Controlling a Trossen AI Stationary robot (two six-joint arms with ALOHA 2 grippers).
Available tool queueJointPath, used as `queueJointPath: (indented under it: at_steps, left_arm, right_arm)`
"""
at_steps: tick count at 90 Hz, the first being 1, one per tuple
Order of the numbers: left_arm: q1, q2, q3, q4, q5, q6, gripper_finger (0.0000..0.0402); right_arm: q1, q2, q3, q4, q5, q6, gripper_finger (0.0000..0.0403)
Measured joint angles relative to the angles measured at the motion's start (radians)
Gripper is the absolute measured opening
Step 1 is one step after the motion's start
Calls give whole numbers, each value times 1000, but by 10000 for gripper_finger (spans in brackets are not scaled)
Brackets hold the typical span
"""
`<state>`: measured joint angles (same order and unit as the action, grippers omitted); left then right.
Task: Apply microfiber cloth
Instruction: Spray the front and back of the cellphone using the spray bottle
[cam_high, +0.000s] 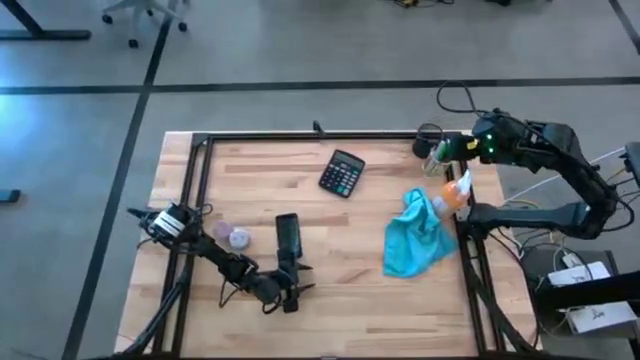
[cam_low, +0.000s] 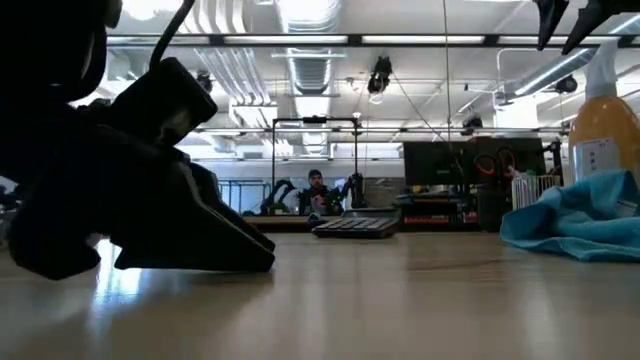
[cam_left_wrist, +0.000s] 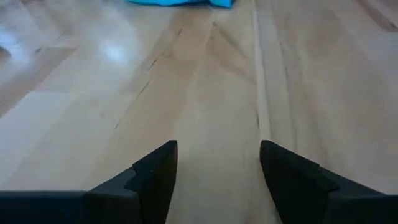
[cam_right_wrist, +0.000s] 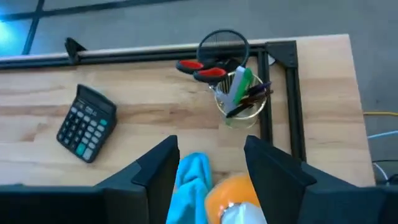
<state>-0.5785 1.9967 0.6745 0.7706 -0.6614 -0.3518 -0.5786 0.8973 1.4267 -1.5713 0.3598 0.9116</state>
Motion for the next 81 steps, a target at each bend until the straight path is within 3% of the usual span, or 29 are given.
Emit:
queueJointPath:
  at_steps: [12,38,81]
  left_arm:
    - [-1,-1,-1,-1,-1,0,203]
    - [-1,-2,-2,-6,1,0,191]
    - [-1,-2,-2,-8,1,-2,185]
  right_arm:
    - [-86,-14,-44,0,-26,-44,170]
    - [-256,-32,-144,0,-336,-52,188]
    - [-284,-32,-191,-1,-363,-46,206]
